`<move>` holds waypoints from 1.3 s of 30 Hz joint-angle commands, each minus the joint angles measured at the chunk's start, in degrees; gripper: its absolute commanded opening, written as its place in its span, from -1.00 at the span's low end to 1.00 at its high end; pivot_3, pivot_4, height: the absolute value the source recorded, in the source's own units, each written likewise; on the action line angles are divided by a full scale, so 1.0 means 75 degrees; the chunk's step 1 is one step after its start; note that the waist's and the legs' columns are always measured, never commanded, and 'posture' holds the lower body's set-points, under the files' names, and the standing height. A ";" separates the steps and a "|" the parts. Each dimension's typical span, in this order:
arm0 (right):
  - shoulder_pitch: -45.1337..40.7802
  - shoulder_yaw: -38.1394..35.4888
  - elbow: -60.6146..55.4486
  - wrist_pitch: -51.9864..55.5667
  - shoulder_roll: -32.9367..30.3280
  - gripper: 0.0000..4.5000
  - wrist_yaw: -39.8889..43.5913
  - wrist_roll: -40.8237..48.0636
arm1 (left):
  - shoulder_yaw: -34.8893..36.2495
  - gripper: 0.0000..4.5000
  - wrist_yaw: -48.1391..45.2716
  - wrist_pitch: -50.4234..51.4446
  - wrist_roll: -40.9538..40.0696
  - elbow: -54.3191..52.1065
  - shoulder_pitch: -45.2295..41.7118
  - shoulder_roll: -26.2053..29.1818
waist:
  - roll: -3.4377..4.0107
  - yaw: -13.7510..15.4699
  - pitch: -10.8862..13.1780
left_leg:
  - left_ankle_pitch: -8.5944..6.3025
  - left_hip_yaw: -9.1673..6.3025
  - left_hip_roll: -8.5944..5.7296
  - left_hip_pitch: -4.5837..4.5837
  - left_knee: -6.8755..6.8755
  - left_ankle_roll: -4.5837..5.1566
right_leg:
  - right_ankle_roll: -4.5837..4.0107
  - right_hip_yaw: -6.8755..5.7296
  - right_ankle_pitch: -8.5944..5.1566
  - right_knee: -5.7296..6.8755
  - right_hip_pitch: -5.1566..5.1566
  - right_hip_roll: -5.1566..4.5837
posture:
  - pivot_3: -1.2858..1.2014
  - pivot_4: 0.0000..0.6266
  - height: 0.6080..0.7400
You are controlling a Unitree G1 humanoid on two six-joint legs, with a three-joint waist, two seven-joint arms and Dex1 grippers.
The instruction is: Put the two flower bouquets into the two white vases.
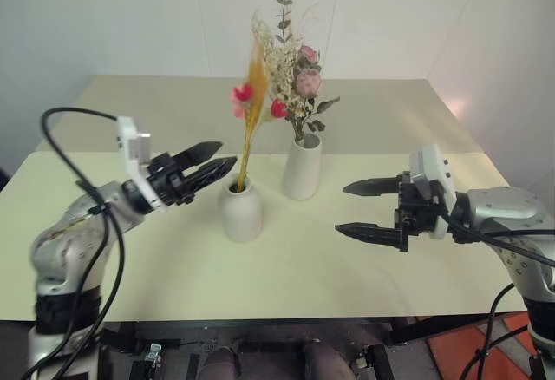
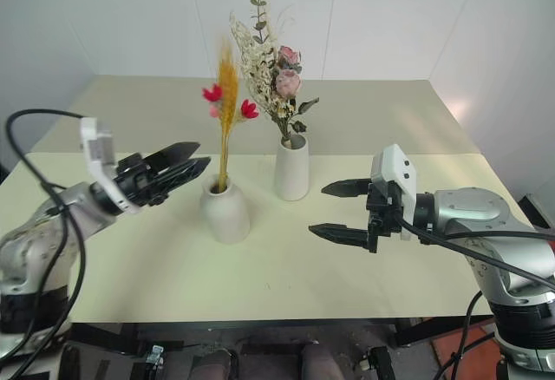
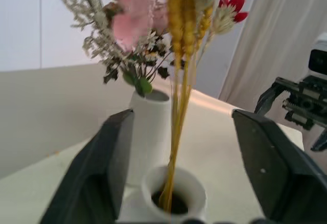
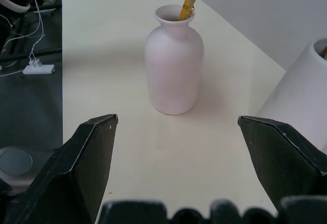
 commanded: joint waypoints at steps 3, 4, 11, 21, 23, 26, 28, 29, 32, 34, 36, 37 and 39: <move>-0.0009 -0.0155 -0.0049 -0.0296 0.0022 1.00 0.0066 -0.0035 | 0.0902 0.99 -0.0317 -0.0021 -0.0108 -0.0720 0.0868 0.0896 | 0.0000 0.0029 0.0000 | 0.0000 0.0001 0.0000 0.0000 -0.0001 0.0000 | -0.0002 -0.0001 -0.0002 -0.0001 -0.0001 -0.0001 | 0.03 -0.52 1.00; 0.0001 -0.0154 0.0002 -0.0316 0.0020 1.00 0.0088 -0.0051 | 0.1006 0.99 -0.0447 -0.0132 0.0022 -0.0700 0.1027 0.1075 | 0.0000 0.0044 0.0000 | 0.0000 0.0001 -0.0001 -0.0001 -0.0001 0.0000 | -0.0005 -0.0001 -0.0003 -0.0004 -0.0001 -0.0002 | 0.03 -0.52 1.00; 0.0074 -0.0207 0.0260 -0.0382 0.0020 1.00 0.0048 -0.0215 | 0.1382 0.99 -0.1263 -0.0771 0.0592 -0.0396 0.1612 0.1820 | 0.0000 0.0043 0.0000 | -0.0001 0.0005 0.0002 -0.0001 -0.0002 -0.0001 | -0.0060 -0.0003 -0.0035 -0.0008 -0.0004 -0.0003 | 0.03 -0.52 1.00; 0.0270 -0.0578 0.0553 -0.0347 -0.0017 1.00 -0.0390 -0.0388 | 0.0968 0.99 -0.1236 -0.0855 0.0540 -0.0530 0.1435 0.1654 | 0.0000 0.0049 0.0000 | -0.0001 0.0007 0.0004 -0.0002 -0.0003 -0.0001 | -0.0064 -0.0003 -0.0037 -0.0007 -0.0005 -0.0004 | 0.03 -0.52 1.00; 0.0286 -0.0621 0.0599 -0.0328 -0.0008 1.00 -0.0483 -0.0409 | 0.0798 0.99 -0.1204 -0.0867 0.0548 -0.0542 0.1326 0.1616 | 0.0000 0.0044 0.0000 | -0.0001 0.0007 0.0003 -0.0003 -0.0002 -0.0001 | -0.0063 -0.0002 -0.0037 -0.0007 -0.0004 -0.0004 | 0.03 -0.52 1.00; 0.0262 -0.0640 0.0601 -0.0262 0.0015 1.00 -0.0620 -0.0412 | 0.0626 0.99 -0.1135 -0.0814 0.0457 -0.0580 0.1164 0.1543 | 0.0000 0.0043 0.0000 | -0.0001 0.0007 0.0004 -0.0001 -0.0002 -0.0001 | -0.0062 -0.0002 -0.0036 -0.0003 -0.0004 -0.0002 | 0.03 -0.52 1.00; 0.0269 -0.0628 0.0545 -0.0216 0.0017 1.00 -0.0698 -0.0400 | 0.0550 0.99 -0.1090 -0.0764 0.0387 -0.0636 0.1123 0.1502 | 0.0000 0.0026 0.0000 | -0.0001 0.0007 0.0004 -0.0001 -0.0002 -0.0001 | -0.0062 -0.0002 -0.0036 -0.0003 -0.0005 -0.0002 | 0.03 -0.52 1.00; 0.0295 -0.0619 0.0486 -0.0208 0.0025 1.00 -0.0762 -0.0409 | 0.0526 0.99 -0.1066 -0.0761 0.0380 -0.0667 0.1139 0.1478 | 0.0000 0.0022 0.0000 | -0.0001 0.0007 0.0004 -0.0002 -0.0002 -0.0001 | -0.0061 -0.0002 -0.0036 -0.0003 -0.0004 -0.0002 | 0.03 -0.52 1.00; 0.0364 -0.0632 0.0329 -0.0188 0.0095 1.00 -0.1024 -0.0406 | 0.0434 0.99 -0.0979 -0.0745 0.0372 -0.0678 0.1097 0.1412 | 0.0000 0.0023 0.0000 | -0.0001 0.0007 0.0004 -0.0001 -0.0003 0.0000 | -0.0031 -0.0001 -0.0018 -0.0003 -0.0005 -0.0001 | 0.03 -0.52 1.00; 0.0471 -0.0665 0.0227 -0.0176 0.0153 1.00 -0.1212 -0.0393 | 0.0361 0.99 -0.0910 -0.0716 0.0334 -0.0651 0.1012 0.1354 | 0.0000 0.0029 0.0000 | -0.0001 0.0006 0.0004 -0.0001 -0.0003 -0.0001 | -0.0019 -0.0002 -0.0011 -0.0002 -0.0005 -0.0001 | 0.03 -0.52 1.00; 0.0613 -0.0679 0.0109 -0.0178 0.0174 1.00 -0.1321 -0.0395 | 0.0345 0.99 -0.0840 -0.0677 0.0281 -0.0659 0.1028 0.1299 | 0.0000 0.0033 0.0000 | -0.0001 0.0007 0.0003 -0.0002 -0.0002 -0.0001 | -0.0020 -0.0001 -0.0012 -0.0003 -0.0004 -0.0002 | 0.03 -0.52 1.00; 0.0720 -0.0705 0.0016 -0.0190 0.0179 1.00 -0.1380 -0.0396 | 0.0332 0.99 -0.0799 -0.0692 0.0298 -0.0716 0.1095 0.1257 | 0.0000 0.0035 0.0000 | -0.0001 0.0007 0.0003 -0.0002 -0.0002 -0.0001 | -0.0020 -0.0001 -0.0012 -0.0003 -0.0003 -0.0002 | 0.03 -0.52 1.00; 0.0856 -0.0777 -0.0141 -0.0148 0.0220 1.00 -0.1596 -0.0376 | 0.0317 0.99 -0.0608 -0.0670 0.0244 -0.0844 0.1155 0.1091 | 0.0000 0.0037 0.0000 | -0.0001 0.0007 0.0003 -0.0002 -0.0002 0.0000 | -0.0019 -0.0001 -0.0011 -0.0003 -0.0004 -0.0002 | 0.03 -0.52 1.00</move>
